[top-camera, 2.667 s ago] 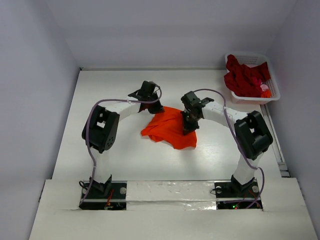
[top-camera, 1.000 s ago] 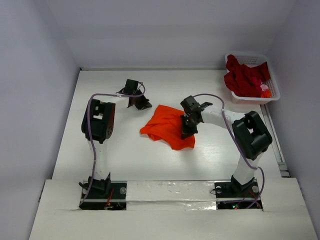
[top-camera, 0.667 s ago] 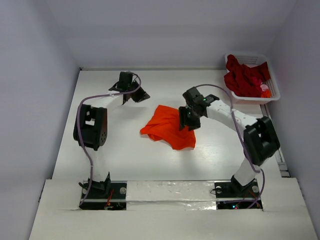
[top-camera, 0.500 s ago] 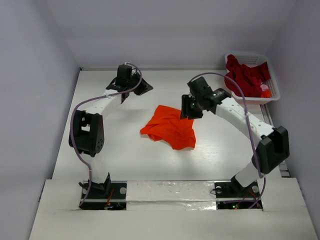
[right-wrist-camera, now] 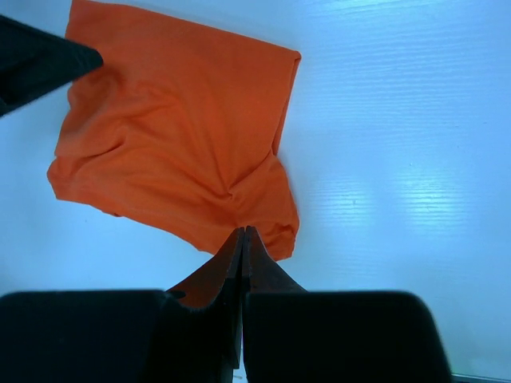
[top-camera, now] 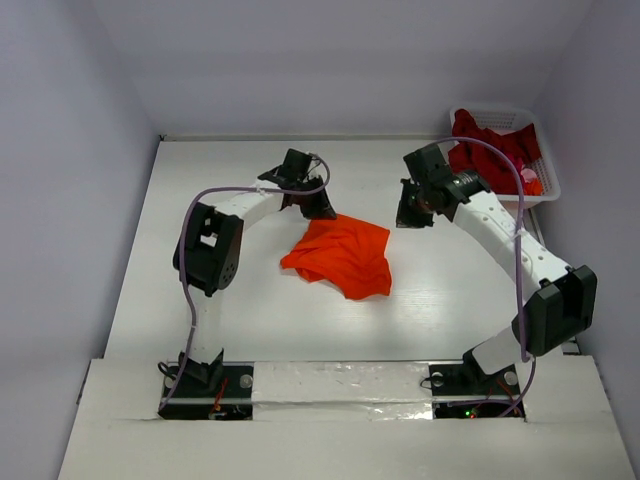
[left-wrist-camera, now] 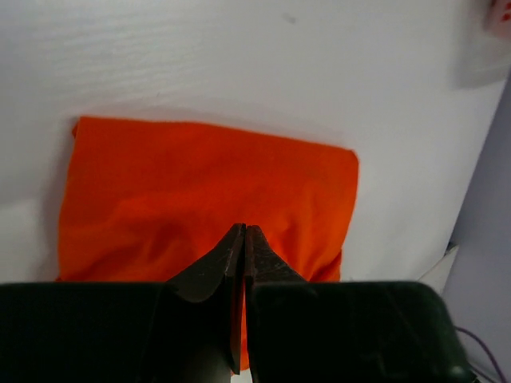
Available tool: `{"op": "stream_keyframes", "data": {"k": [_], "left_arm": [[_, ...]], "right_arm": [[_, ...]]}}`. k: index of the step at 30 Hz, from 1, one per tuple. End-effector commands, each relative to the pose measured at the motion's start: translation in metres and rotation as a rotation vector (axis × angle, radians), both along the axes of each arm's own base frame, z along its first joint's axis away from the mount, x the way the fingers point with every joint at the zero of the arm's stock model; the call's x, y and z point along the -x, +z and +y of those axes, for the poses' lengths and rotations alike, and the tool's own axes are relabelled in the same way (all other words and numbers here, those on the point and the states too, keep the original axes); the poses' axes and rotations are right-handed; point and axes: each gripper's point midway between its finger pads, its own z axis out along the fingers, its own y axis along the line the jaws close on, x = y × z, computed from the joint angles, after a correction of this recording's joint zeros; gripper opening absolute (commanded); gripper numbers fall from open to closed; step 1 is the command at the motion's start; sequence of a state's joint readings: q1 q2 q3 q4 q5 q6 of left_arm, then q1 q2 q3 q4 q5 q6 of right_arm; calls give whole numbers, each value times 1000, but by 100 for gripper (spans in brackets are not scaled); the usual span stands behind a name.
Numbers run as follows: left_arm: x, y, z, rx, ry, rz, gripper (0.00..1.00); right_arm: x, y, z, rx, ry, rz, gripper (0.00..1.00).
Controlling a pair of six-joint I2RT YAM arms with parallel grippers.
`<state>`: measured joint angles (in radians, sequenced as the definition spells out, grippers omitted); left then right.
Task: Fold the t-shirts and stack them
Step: Smooth out wrinkles on the folded tshirt
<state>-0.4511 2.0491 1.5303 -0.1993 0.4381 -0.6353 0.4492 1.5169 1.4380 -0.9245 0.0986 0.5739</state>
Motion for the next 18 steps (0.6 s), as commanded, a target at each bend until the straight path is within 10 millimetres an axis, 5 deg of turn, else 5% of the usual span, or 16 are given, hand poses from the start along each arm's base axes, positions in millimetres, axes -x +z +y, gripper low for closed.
{"op": "stream_keyframes", "data": {"k": [1, 10, 18], "left_arm": [[23, 5, 7, -52, -54, 13, 0], [83, -14, 4, -130, -170, 93, 0], [92, -32, -15, -111, -214, 143, 0]], "right_arm": [[1, 13, -9, -6, -40, -32, 0], [-1, 10, -10, -19, -50, -27, 0], [5, 0, -8, -33, -47, -6, 0]]}}
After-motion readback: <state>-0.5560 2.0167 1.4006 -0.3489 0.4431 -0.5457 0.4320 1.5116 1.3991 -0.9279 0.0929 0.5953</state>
